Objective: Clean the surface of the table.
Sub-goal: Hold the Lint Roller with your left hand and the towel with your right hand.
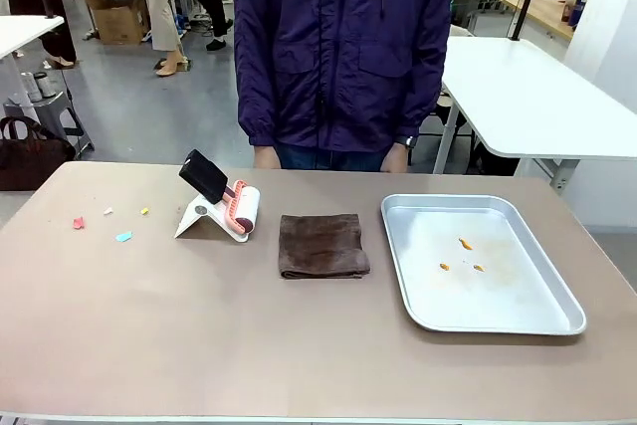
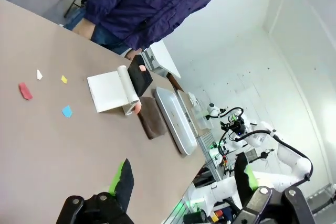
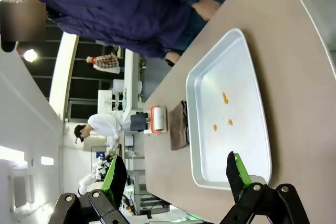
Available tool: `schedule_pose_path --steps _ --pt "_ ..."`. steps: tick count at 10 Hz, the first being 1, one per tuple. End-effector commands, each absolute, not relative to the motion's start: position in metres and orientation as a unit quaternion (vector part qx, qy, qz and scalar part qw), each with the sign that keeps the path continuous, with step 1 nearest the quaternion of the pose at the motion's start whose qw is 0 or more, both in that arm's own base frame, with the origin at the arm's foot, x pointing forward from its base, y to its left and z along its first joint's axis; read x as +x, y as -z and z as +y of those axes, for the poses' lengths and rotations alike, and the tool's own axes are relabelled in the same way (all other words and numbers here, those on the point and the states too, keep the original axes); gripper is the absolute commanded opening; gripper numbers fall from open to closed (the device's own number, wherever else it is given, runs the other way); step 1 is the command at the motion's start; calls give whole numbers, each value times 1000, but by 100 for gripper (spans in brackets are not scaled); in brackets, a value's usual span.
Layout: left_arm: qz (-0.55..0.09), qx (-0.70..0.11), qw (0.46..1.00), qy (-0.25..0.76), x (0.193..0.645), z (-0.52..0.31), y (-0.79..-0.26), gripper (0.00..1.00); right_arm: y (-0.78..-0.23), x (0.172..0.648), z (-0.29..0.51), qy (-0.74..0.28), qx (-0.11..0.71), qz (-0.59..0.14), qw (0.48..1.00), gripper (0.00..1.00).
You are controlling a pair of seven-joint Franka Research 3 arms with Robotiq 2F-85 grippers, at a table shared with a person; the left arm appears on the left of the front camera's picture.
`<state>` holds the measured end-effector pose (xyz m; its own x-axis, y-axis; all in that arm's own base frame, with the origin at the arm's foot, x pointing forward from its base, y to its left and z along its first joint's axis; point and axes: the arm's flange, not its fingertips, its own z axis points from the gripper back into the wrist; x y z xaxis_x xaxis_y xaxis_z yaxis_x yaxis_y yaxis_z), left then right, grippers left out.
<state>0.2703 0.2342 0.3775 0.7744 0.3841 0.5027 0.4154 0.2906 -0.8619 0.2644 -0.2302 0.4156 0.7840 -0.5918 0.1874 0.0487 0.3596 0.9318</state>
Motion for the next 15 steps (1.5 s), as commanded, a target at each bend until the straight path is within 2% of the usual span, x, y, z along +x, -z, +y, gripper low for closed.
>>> schedule_pose_path --steps 1,6,9,11,13,15 --pt "-317 -599 735 30 277 239 -379 100 -426 266 -222 188 528 -254 788 100" --pt "-317 -599 735 30 277 239 -379 100 -426 266 -222 188 528 -254 788 100" --pt "-341 -607 718 15 282 226 -388 100 -436 269 -201 207 484 -263 808 100" --pt "-331 -596 731 24 295 192 -420 100 -466 269 -156 189 432 -305 827 100" --pt "-310 -569 758 76 319 152 -459 100 -486 280 -101 155 383 -319 853 100" --pt "-281 -537 793 60 338 109 -499 100 -499 295 -41 134 335 -325 874 100"
